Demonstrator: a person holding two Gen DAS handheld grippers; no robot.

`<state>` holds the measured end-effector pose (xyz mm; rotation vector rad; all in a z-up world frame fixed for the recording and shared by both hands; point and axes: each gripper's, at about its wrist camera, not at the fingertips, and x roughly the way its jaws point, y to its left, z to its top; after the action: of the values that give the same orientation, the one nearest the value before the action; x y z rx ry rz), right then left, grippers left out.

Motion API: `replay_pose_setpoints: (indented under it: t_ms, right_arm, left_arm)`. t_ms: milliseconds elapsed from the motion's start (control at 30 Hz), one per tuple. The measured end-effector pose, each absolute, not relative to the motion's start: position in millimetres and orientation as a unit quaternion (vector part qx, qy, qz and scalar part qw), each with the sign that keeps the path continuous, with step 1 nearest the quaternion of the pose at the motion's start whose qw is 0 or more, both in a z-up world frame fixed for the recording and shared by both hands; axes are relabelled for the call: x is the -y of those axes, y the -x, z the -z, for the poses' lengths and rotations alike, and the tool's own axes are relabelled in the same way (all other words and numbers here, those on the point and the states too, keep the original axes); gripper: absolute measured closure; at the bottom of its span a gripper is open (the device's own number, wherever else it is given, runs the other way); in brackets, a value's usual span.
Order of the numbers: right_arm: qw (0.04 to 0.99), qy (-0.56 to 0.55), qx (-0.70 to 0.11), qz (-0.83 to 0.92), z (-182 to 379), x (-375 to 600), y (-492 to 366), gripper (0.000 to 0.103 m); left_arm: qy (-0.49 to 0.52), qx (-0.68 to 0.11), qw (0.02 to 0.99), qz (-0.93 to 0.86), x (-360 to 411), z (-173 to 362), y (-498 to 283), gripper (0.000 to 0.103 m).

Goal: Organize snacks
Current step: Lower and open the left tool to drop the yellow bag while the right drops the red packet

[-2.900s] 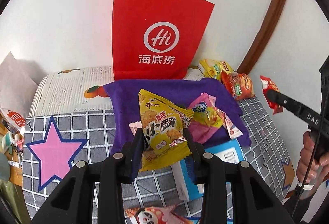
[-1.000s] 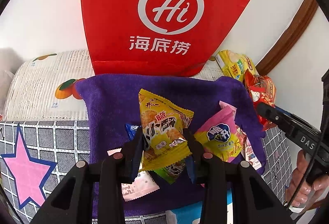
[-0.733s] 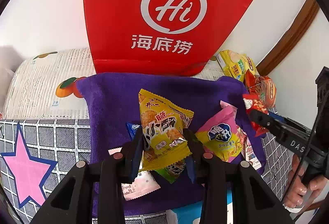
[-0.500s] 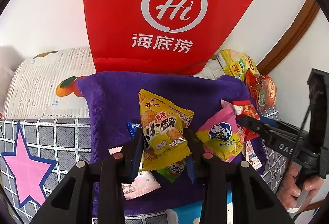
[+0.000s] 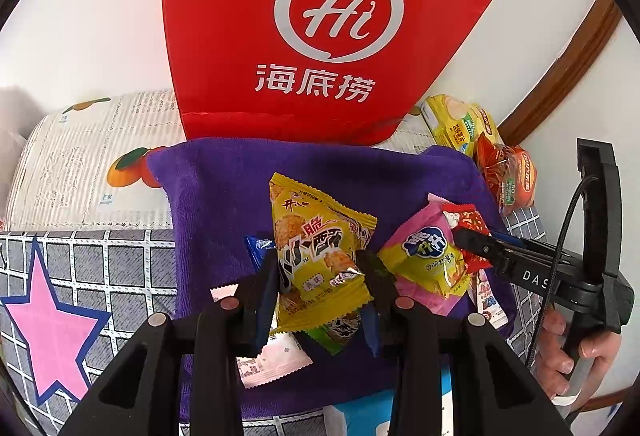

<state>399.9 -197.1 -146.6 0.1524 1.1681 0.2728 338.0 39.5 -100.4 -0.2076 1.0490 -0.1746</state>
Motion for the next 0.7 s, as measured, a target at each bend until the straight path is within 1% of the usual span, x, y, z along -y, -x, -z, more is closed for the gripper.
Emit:
replay_pose_setpoints:
  t_ms: [200,300,433,700]
  right_arm:
    - [0.820,-0.070,-0.553,-0.127,146.8,198.5,-401.0,0.060]
    - [0.820,-0.069,-0.554,-0.126,145.3,198.9,-400.3,0.056]
    - [0.821,-0.073,-0.551,-0.127,141.4,200.6,-398.7,0.055]
    - [0.840,-0.087,-0.519,-0.128,113.5,210.1,-384.6,0.054]
  left_arm:
    - [0.107,-0.503,0.854,0.081,-43.3,103.1,-339.7,0.069]
    - [0.114,-0.505,0.852,0.079,-46.7,104.8,-340.0,0.069]
    - [0.122,-0.509,0.849,0.077,-49.7,107.8,-341.1,0.069]
    - [0.138,-0.514,0.844,0.068,-57.7,112.9,-343.1,0.069]
